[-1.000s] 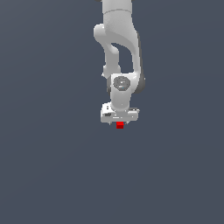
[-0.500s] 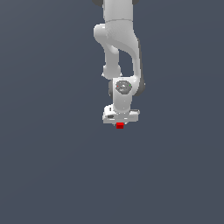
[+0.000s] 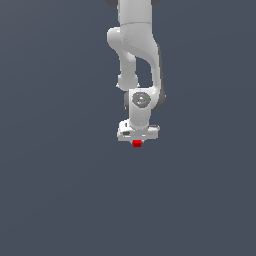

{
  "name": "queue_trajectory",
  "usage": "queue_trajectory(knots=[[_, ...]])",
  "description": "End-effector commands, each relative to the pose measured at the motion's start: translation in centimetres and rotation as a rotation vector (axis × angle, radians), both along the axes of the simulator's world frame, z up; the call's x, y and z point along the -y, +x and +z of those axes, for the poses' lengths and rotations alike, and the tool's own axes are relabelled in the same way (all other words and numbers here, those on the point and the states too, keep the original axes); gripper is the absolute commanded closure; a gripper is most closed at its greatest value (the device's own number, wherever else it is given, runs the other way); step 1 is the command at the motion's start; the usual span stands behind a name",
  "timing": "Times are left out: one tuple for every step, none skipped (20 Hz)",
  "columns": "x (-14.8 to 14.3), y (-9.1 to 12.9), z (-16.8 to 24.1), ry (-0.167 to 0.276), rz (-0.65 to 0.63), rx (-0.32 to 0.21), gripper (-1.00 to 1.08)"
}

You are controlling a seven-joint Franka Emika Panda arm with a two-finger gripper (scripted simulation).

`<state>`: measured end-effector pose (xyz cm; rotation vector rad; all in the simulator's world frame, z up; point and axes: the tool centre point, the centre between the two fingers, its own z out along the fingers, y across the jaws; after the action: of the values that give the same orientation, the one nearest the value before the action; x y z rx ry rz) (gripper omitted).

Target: Lift up the red cube by 0.2 meters.

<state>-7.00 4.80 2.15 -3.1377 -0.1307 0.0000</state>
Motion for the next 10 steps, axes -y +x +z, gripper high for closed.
queue_trajectory(knots=[[0.0,0.0,0.0,0.000,0.000,0.000,1.08],[0.0,0.0,0.1,0.000,0.000,0.000,1.08],[0.0,0.0,0.2,0.000,0.000,0.000,1.08],[0.0,0.0,0.4,0.000,0.000,0.000,1.08],[0.0,0.0,0.6,0.000,0.000,0.000,1.08],[0.0,0.0,0.9,0.000,0.000,0.000,1.08],[0.0,0.0,1.3,0.000,0.000,0.000,1.08],[0.0,-0.1,1.6,0.000,0.000,0.000,1.08],[0.0,-0.1,2.1,0.000,0.000,0.000,1.08],[0.0,-0.1,2.6,0.000,0.000,0.000,1.08]])
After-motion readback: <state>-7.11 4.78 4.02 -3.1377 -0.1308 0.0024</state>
